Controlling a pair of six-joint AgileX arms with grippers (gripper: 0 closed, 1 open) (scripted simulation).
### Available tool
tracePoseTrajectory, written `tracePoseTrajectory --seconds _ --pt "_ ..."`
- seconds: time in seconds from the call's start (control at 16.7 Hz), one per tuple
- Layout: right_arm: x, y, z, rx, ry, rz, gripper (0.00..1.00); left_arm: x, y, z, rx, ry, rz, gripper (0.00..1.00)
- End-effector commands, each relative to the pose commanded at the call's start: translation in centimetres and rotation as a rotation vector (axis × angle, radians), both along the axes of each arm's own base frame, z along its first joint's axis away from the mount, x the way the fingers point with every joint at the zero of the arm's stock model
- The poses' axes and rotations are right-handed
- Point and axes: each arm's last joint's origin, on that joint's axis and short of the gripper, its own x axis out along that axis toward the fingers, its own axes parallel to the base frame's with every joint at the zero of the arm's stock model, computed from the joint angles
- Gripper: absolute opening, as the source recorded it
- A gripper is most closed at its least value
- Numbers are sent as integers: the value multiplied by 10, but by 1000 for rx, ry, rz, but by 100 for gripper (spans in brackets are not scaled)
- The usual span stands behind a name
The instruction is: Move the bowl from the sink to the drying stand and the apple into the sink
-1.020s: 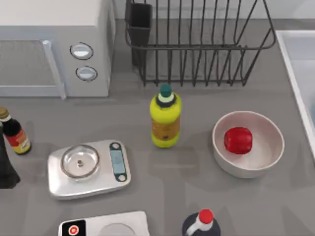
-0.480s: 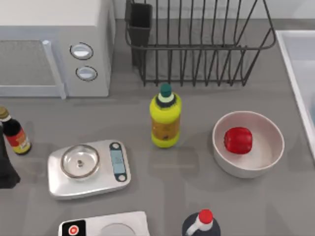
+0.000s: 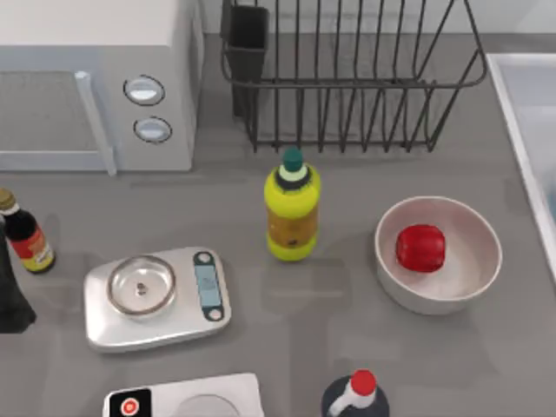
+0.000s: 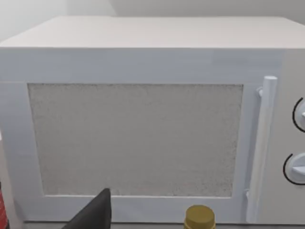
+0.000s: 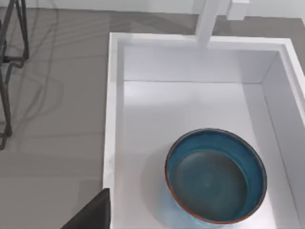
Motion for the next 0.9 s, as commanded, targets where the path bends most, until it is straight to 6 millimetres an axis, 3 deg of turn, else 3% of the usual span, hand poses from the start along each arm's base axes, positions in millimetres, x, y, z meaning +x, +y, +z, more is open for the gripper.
tracePoseTrajectory --seconds 0.18,0.36,0.66,0.9 --pt "65 -21 10 -9 184 -15 100 0 0 0 0 0 0 100" --pt "130 -50 -4 -4 370 -23 100 0 0 0 0 0 0 100" --pt "213 -105 -68 35 647 -18 100 0 0 0 0 0 0 100" --pt "244 -140 -127 76 806 -6 100 0 0 0 0 0 0 100"
